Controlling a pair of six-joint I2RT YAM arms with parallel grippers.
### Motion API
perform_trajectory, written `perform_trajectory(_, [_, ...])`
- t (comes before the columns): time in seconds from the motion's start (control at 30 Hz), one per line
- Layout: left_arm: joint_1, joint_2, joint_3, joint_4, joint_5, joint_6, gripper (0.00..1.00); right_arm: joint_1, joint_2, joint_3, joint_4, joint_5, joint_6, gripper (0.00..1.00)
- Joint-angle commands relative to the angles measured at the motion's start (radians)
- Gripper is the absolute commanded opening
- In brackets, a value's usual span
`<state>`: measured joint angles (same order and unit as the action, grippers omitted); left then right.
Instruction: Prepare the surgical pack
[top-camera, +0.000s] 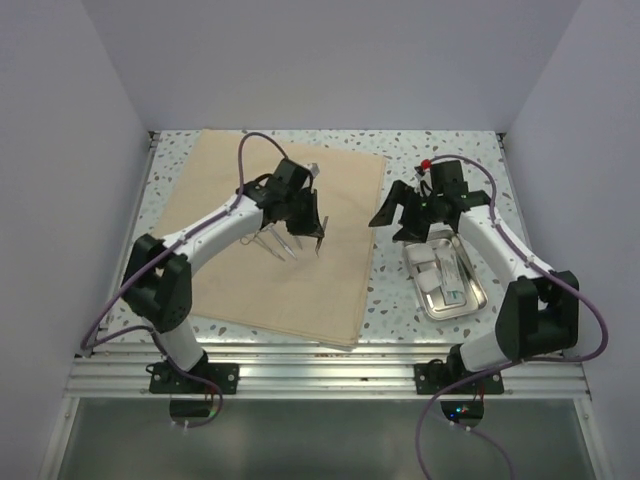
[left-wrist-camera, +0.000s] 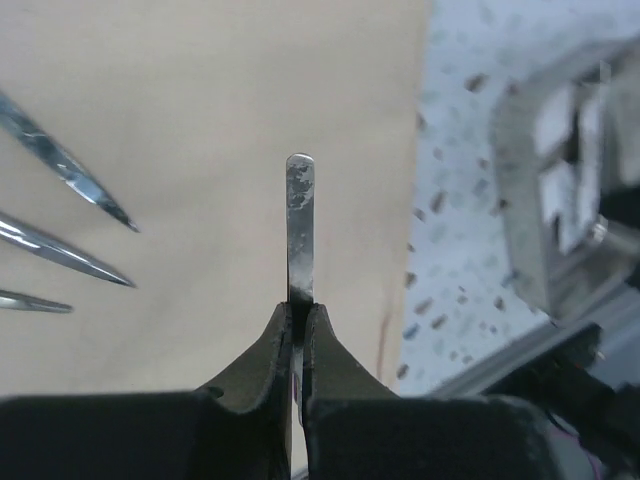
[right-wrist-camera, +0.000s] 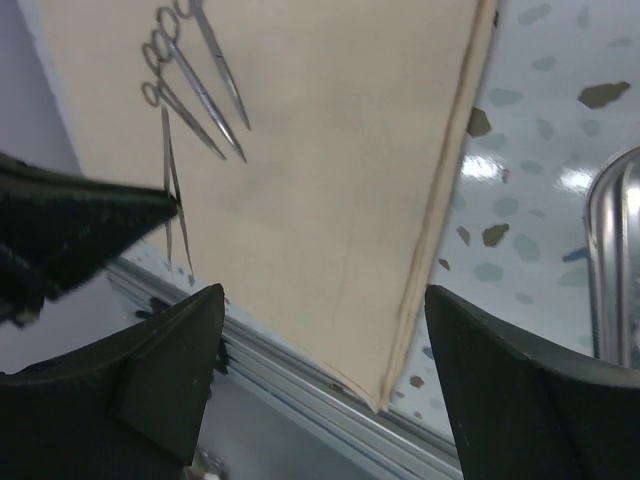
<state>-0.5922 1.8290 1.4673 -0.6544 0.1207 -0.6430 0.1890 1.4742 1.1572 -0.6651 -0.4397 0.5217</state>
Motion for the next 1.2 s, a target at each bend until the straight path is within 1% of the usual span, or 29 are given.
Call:
perform_trajectory(0.0, [-0.004, -0.179, -0.16, 0.308, 0.319, 0.022, 0.0, 0.013, 0.018, -0.046, 0.284, -0.171, 0.268, 0.84])
perform_trajectory(0.07, [-0.008, -0.218, -0.212, 0.34, 0.347, -0.003, 0.0, 0.03, 0.037, -0.042, 0.314, -0.192, 0.297, 0.86])
perform_trajectory(0.1, [-0.008, -0.243, -0.223, 0.343, 0.358, -0.004, 0.0, 0.058, 0.046, -0.028, 0.317, -0.191, 0.302, 0.86])
perform_trajectory(0.3, [-0.014, -0.293, -0.249, 0.345, 0.396, -0.02, 0.0, 0.162, 0.072, -0.017, 0.376, -0.156, 0.346, 0.86])
perform_trajectory(0.37, [-0.014, -0.293, -0.252, 0.345, 0.416, -0.027, 0.0, 0.19, 0.069, -0.021, 0.386, -0.13, 0.357, 0.85])
perform_trajectory(0.43, [-0.017, -0.297, -0.252, 0.354, 0.427, -0.033, 0.0, 0.205, 0.087, -0.016, 0.381, -0.131, 0.36, 0.81])
perform_trajectory(0.47, [-0.018, -0.298, -0.251, 0.352, 0.43, -0.035, 0.0, 0.217, 0.095, -0.013, 0.378, -0.133, 0.359, 0.77])
perform_trajectory(0.5, [-0.018, -0.301, -0.248, 0.352, 0.428, -0.034, 0.0, 0.221, 0.101, -0.01, 0.368, -0.133, 0.36, 0.73])
perform_trajectory(0.53, [-0.018, -0.303, -0.243, 0.349, 0.431, -0.03, 0.0, 0.222, 0.103, -0.01, 0.363, -0.131, 0.359, 0.62])
perform_trajectory(0.6, [-0.018, -0.306, -0.242, 0.346, 0.428, -0.029, 0.0, 0.225, 0.107, -0.016, 0.358, -0.125, 0.359, 0.51])
perform_trajectory(0.63, [-0.018, -0.304, -0.239, 0.349, 0.428, -0.024, 0.0, 0.227, 0.106, -0.017, 0.36, -0.125, 0.359, 0.36])
perform_trajectory(0.67, [-0.02, -0.3, -0.236, 0.348, 0.431, -0.023, 0.0, 0.227, 0.107, -0.016, 0.357, -0.126, 0.354, 0.29])
perform_trajectory(0.7, [-0.018, -0.297, -0.233, 0.343, 0.435, -0.018, 0.0, 0.225, 0.112, -0.005, 0.337, -0.122, 0.336, 0.19])
perform_trajectory(0.73, [-0.018, -0.292, -0.228, 0.345, 0.445, -0.011, 0.0, 0.227, 0.116, 0.005, 0.319, -0.117, 0.324, 0.0])
perform_trajectory(0.77, [-0.02, -0.284, -0.226, 0.345, 0.45, -0.007, 0.0, 0.225, 0.12, 0.04, 0.244, -0.108, 0.301, 0.0])
perform_trajectory(0.8, [-0.017, -0.284, -0.223, 0.338, 0.448, -0.003, 0.1, 0.227, 0.124, 0.062, 0.199, -0.067, 0.238, 0.0])
perform_trajectory(0.83, [-0.017, -0.286, -0.222, 0.326, 0.442, 0.006, 0.23, 0.227, 0.124, 0.084, 0.155, -0.035, 0.201, 0.0])
perform_trajectory(0.87, [-0.012, -0.292, -0.225, 0.323, 0.429, 0.012, 0.45, 0.225, 0.124, 0.138, 0.036, 0.014, 0.16, 0.0])
perform_trajectory(0.9, [0.0, -0.296, -0.229, 0.32, 0.424, 0.019, 0.51, 0.225, 0.124, 0.169, -0.037, 0.074, 0.074, 0.0])
perform_trajectory(0.93, [0.011, -0.301, -0.243, 0.312, 0.418, 0.029, 0.56, 0.224, 0.129, 0.197, -0.101, 0.223, 0.034, 0.0])
perform_trajectory(0.97, [0.025, -0.312, -0.254, 0.311, 0.415, 0.032, 0.61, 0.225, 0.133, 0.241, -0.222, 0.296, -0.041, 0.0])
perform_trajectory(1.0, [0.057, -0.319, -0.268, 0.309, 0.413, 0.032, 0.62, 0.224, 0.141, 0.265, -0.291, 0.391, -0.073, 0.0])
perform_trajectory(1.03, [0.074, -0.326, -0.298, 0.306, 0.409, 0.034, 0.64, 0.225, 0.155, 0.28, -0.382, 0.521, -0.103, 0.0])
perform_trajectory(1.07, [0.107, -0.329, -0.312, 0.3, 0.402, 0.037, 0.64, 0.224, 0.158, 0.276, -0.416, 0.603, -0.153, 0.0])
perform_trajectory(1.13, [0.144, -0.329, -0.337, 0.247, 0.376, 0.051, 0.63, 0.219, 0.152, 0.245, -0.455, 0.734, -0.181, 0.0])
perform_trajectory(1.17, [0.161, -0.324, -0.341, 0.228, 0.341, 0.052, 0.62, 0.216, 0.146, 0.195, -0.467, 0.859, -0.192, 0.0])
